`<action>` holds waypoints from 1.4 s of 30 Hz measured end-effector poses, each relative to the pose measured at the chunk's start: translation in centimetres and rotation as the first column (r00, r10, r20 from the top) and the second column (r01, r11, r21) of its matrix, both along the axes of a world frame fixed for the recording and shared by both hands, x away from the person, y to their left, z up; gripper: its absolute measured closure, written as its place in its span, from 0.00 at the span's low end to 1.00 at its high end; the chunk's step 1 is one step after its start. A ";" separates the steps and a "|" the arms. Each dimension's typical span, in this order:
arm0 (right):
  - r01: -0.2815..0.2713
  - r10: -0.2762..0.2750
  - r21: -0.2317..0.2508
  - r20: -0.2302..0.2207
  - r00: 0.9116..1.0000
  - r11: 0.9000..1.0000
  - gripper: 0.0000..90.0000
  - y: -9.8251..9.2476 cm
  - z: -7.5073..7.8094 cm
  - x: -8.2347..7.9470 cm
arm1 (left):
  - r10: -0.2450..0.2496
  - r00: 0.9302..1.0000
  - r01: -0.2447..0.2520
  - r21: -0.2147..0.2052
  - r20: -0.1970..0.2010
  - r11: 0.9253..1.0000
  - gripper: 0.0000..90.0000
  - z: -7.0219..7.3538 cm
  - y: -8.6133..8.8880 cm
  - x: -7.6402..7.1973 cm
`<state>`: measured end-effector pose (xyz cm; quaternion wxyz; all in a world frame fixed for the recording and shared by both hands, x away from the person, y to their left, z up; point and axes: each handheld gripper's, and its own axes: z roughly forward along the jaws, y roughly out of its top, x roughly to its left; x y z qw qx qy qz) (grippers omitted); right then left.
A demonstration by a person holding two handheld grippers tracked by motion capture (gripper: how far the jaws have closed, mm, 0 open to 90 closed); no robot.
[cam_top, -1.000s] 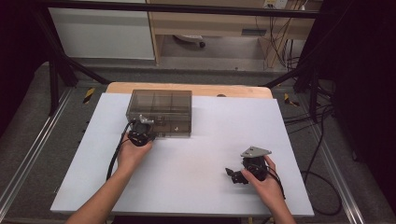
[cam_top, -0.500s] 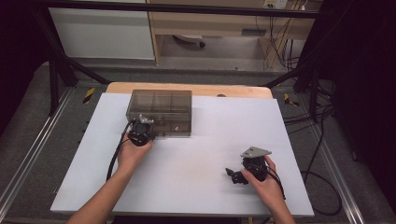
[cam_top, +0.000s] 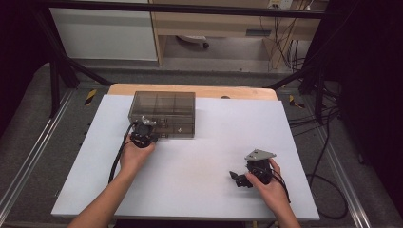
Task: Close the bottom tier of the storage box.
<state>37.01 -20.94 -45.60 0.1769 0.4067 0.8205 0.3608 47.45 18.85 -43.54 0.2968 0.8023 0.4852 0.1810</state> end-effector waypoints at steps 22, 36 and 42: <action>-0.003 0.003 -0.003 -0.004 1.000 1.000 0.03 -0.1 0.0 0.0 | -0.003 1.000 0.003 0.013 0.004 1.000 1.00 0.3 -0.2 0.6; -0.007 0.007 -0.003 -0.011 1.000 1.000 0.03 0.0 -0.1 0.0 | -0.001 1.000 0.001 0.014 0.003 1.000 1.00 0.2 -0.2 0.8; -0.006 0.006 -0.003 -0.010 1.000 1.000 0.03 0.0 -0.1 0.0 | 0.003 1.000 -0.003 0.009 0.003 1.000 1.00 0.1 -0.2 0.9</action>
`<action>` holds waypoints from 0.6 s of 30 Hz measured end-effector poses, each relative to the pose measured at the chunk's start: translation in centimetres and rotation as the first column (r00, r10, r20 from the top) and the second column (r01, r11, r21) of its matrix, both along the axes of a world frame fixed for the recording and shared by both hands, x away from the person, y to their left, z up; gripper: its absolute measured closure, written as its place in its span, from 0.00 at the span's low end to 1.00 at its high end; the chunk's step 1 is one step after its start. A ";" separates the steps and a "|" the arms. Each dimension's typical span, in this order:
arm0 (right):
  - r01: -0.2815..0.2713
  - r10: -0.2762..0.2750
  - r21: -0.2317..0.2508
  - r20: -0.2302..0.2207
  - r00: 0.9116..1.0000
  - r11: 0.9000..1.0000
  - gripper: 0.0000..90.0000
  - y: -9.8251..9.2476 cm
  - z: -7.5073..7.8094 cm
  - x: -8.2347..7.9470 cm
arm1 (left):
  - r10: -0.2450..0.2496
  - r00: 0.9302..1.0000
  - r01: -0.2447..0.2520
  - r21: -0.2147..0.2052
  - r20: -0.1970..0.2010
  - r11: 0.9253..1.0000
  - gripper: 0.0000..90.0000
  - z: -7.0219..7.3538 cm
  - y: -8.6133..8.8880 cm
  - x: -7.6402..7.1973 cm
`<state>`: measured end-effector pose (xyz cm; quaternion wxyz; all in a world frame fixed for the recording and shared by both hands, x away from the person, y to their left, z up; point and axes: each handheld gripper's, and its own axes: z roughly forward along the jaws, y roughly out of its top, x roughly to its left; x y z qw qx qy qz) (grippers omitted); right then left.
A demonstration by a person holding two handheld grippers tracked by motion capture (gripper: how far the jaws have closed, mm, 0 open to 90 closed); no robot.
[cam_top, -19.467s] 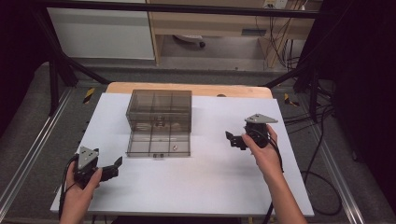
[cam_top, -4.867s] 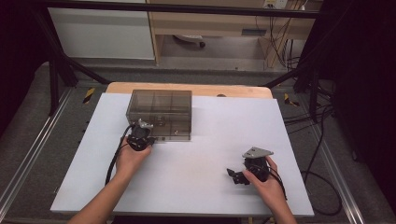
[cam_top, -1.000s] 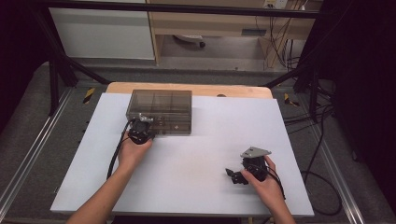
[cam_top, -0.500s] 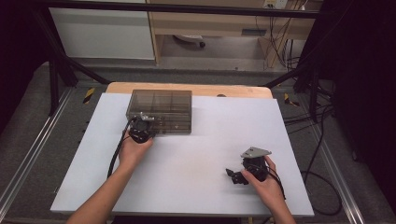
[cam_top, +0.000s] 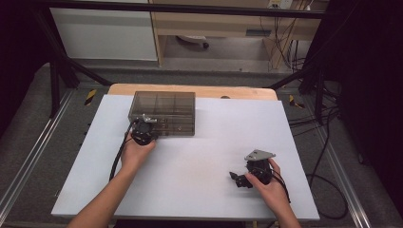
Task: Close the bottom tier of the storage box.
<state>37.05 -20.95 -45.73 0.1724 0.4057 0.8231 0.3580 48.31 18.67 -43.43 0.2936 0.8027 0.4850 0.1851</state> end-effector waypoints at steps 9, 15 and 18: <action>-0.003 0.003 -0.003 0.001 1.000 1.000 0.03 0.0 0.0 0.0 | 0.006 1.000 -0.006 -0.008 -0.001 1.000 1.00 -0.1 0.1 0.1; -0.004 0.004 -0.004 -0.002 1.000 1.000 0.03 0.0 0.0 0.1 | 0.008 1.000 -0.008 -0.011 0.000 1.000 1.00 -0.1 0.1 0.2; -0.001 0.001 -0.003 -0.001 1.000 1.000 0.03 0.1 -0.1 0.1 | 0.012 1.000 -0.012 -0.015 0.002 1.000 1.00 -0.1 0.0 0.3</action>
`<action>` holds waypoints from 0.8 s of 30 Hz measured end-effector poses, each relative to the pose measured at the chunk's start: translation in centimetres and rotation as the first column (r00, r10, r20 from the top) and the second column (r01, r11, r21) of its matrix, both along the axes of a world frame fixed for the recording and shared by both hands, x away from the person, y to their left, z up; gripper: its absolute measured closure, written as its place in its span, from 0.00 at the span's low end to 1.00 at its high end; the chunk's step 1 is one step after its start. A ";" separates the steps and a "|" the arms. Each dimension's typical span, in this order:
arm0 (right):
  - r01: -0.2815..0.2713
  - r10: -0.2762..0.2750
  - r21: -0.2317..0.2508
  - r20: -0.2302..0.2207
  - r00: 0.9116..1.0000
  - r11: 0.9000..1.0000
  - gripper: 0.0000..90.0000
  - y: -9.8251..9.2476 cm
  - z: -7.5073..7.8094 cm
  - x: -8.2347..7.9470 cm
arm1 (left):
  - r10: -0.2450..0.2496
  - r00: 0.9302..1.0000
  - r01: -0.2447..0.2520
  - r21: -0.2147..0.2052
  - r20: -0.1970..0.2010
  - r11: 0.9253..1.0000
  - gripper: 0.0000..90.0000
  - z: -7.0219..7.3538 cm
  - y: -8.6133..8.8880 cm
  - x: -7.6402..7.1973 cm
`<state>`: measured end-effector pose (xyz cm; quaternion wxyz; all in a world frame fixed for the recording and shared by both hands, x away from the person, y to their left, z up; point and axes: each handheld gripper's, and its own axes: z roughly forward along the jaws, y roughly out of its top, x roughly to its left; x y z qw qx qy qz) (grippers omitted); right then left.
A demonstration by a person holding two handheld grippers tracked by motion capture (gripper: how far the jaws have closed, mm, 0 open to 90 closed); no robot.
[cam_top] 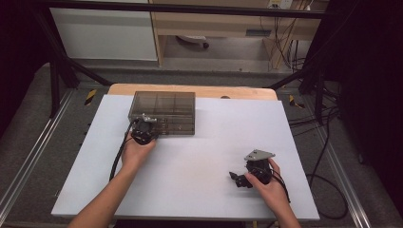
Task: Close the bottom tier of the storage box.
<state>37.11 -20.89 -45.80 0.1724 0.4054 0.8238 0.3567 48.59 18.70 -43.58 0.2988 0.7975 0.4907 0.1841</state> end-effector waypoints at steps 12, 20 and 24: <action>-0.001 0.001 -0.003 -0.002 1.000 1.000 0.03 0.1 0.0 0.0 | 0.003 1.000 -0.003 0.002 0.003 1.000 1.00 0.0 0.0 0.2; 0.000 0.000 -0.001 -0.002 1.000 1.000 0.03 0.0 0.0 0.0 | 0.009 1.000 -0.009 0.006 0.008 1.000 1.00 -0.1 -0.1 0.3; 0.001 -0.001 -0.001 -0.003 1.000 1.000 0.03 0.0 0.0 0.0 | 0.010 1.000 -0.010 0.009 0.012 1.000 1.00 -0.2 -0.1 0.3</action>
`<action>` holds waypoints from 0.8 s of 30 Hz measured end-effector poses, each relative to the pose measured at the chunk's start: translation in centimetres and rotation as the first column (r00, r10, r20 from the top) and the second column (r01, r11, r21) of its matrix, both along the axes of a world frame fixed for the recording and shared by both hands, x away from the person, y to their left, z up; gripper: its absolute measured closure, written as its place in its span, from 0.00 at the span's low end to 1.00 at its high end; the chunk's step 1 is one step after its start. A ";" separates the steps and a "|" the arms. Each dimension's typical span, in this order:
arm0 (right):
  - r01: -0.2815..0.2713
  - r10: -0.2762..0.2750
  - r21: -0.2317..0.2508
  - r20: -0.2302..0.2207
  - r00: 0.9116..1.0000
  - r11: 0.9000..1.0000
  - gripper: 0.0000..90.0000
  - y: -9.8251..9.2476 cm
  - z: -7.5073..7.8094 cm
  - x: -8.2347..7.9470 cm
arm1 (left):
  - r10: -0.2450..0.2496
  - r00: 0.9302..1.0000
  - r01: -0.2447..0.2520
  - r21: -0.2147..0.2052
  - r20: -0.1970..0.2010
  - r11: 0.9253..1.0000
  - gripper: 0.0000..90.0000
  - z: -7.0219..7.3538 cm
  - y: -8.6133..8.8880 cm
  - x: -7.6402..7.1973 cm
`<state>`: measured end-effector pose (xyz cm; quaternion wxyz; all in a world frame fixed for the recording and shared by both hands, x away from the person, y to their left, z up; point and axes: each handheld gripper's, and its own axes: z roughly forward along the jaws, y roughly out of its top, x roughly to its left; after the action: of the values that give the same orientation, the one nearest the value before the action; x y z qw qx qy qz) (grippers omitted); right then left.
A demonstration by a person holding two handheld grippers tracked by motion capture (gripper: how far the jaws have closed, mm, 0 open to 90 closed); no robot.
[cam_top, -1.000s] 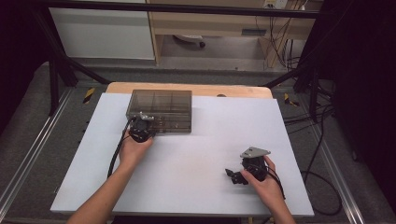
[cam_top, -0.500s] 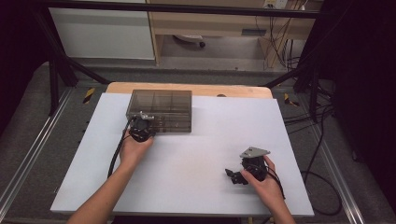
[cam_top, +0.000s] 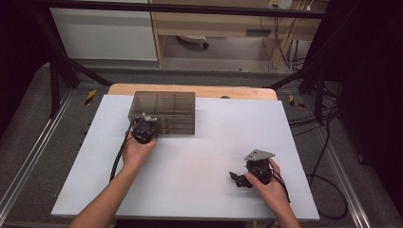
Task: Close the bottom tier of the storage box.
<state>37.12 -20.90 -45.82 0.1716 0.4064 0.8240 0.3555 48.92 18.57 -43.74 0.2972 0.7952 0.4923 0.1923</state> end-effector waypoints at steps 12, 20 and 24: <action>-0.009 0.009 -0.010 0.003 1.000 1.000 0.03 0.0 -0.1 0.2 | -0.025 0.999 0.024 0.022 0.035 0.999 1.00 0.3 -0.1 -1.1; -0.005 0.005 -0.007 -0.006 1.000 1.000 0.03 0.1 -0.2 0.1 | -0.055 0.997 0.056 -0.011 0.061 0.998 1.00 1.3 -0.2 -3.2; -0.011 0.011 -0.005 -0.001 1.000 1.000 0.03 0.0 -0.1 0.1 | -0.057 0.991 0.059 -0.009 0.118 0.998 1.00 1.7 -0.1 -4.3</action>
<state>37.21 -20.88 -45.92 0.1703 0.4014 0.8274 0.3540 44.61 18.51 -42.04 0.3362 0.7945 0.4519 0.2269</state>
